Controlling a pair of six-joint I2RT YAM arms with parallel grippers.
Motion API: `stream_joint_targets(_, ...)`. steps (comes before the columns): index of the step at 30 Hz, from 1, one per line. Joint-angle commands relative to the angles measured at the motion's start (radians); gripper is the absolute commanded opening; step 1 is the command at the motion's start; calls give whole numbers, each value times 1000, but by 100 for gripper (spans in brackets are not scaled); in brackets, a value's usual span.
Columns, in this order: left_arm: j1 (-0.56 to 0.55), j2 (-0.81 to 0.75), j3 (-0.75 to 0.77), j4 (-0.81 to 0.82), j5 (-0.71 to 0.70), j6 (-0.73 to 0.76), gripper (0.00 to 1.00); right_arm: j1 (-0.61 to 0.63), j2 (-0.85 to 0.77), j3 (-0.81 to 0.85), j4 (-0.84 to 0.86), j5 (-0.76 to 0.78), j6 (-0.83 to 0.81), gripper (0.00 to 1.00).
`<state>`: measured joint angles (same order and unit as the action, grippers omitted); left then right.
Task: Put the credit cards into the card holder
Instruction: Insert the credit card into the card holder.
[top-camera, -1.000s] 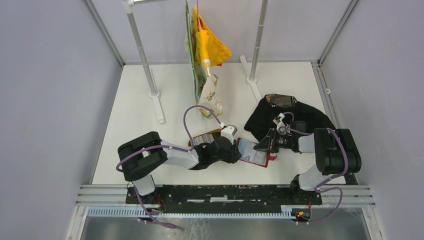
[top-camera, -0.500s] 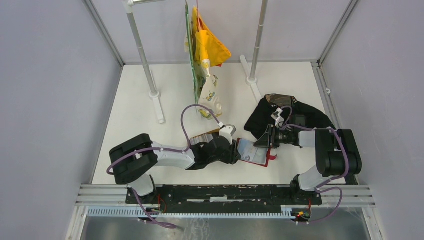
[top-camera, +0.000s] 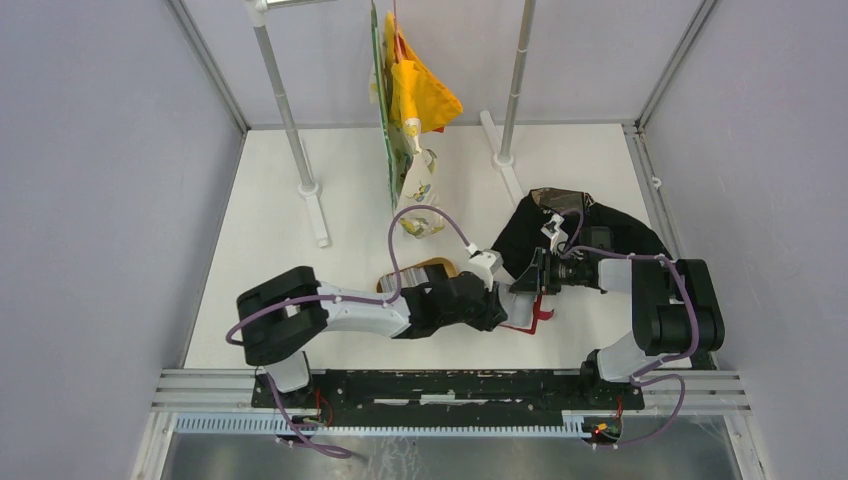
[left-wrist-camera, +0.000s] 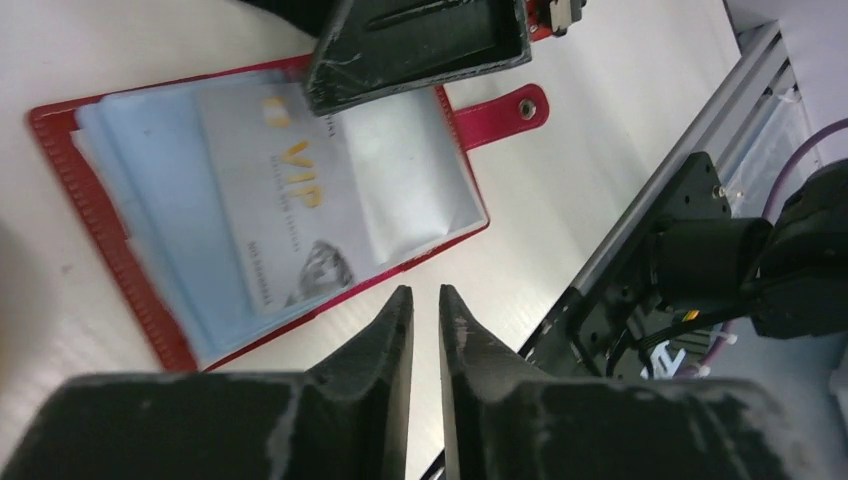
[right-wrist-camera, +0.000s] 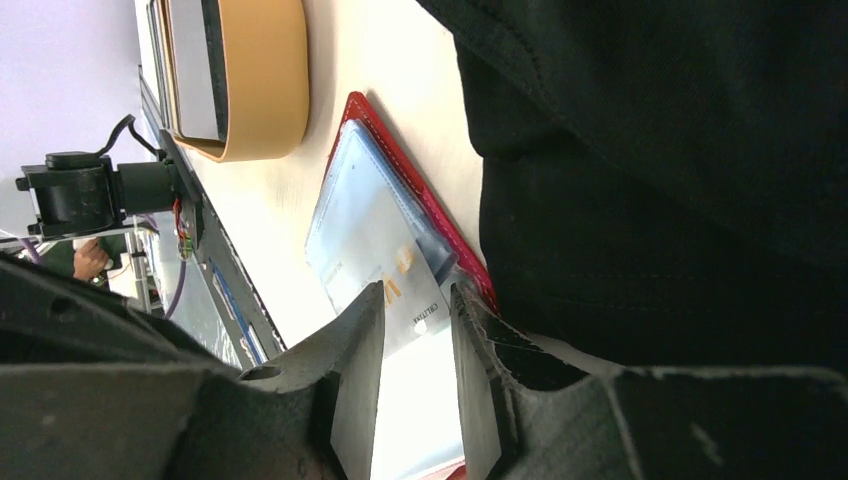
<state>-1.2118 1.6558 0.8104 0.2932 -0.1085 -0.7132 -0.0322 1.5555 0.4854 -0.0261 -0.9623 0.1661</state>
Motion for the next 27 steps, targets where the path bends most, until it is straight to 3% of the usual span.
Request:
stream_joint_targets(1, -20, 107, 133, -16, 9, -14, 18, 2, -17, 25, -23, 74, -66, 36)
stream_joint_targets(9, -47, 286, 363, -190, -102, 12, 9, -3, -18, 42, -51, 84, -92, 33)
stream_joint_targets(27, -49, 429, 565, -389, -289, 89, 12, -14, -21, 42, -60, 93, -96, 32)
